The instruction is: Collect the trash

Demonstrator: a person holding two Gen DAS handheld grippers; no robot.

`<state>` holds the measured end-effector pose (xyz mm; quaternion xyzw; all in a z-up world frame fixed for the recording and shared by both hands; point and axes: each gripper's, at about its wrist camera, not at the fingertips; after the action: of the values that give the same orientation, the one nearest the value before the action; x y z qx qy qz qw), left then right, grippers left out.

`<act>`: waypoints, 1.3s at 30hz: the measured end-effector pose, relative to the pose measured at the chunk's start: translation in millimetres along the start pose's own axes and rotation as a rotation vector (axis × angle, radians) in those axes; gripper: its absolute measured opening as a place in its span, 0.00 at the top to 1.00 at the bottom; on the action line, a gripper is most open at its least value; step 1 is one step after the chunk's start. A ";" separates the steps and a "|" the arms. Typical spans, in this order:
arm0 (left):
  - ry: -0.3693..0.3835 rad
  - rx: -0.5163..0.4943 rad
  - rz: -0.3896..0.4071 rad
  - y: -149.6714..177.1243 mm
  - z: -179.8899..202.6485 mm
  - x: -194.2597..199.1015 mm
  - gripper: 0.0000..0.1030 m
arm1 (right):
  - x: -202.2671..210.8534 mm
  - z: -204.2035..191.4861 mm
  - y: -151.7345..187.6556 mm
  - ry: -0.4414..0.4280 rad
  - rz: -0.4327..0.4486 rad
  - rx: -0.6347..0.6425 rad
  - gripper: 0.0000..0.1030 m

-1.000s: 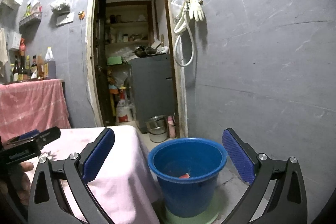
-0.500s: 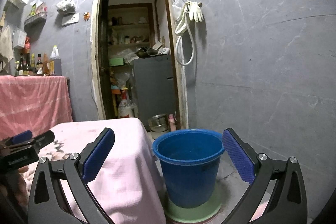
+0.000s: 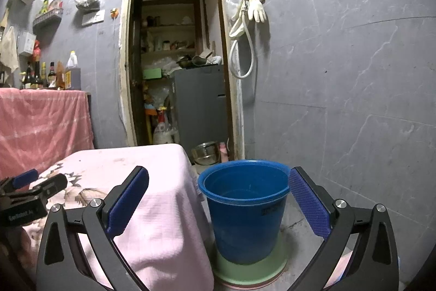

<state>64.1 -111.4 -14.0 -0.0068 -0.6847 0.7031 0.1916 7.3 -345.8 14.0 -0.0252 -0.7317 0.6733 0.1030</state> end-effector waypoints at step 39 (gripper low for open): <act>-0.009 0.013 0.010 -1.9 -2.6 3.0 0.05 | 0.5 0.0 1.8 0.005 -0.010 0.002 0.00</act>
<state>62.5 -108.1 -11.6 -0.0057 -0.6810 0.7085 0.1852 6.6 -345.5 12.3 -0.0232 -0.7308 0.6736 0.1085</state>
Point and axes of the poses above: each gripper's, at about its wrist camera, not at the fingertips, and x roughly against the way its jaws point, z to its right, y to its underside, and after that the axes turned 5 degrees about z, right-handed
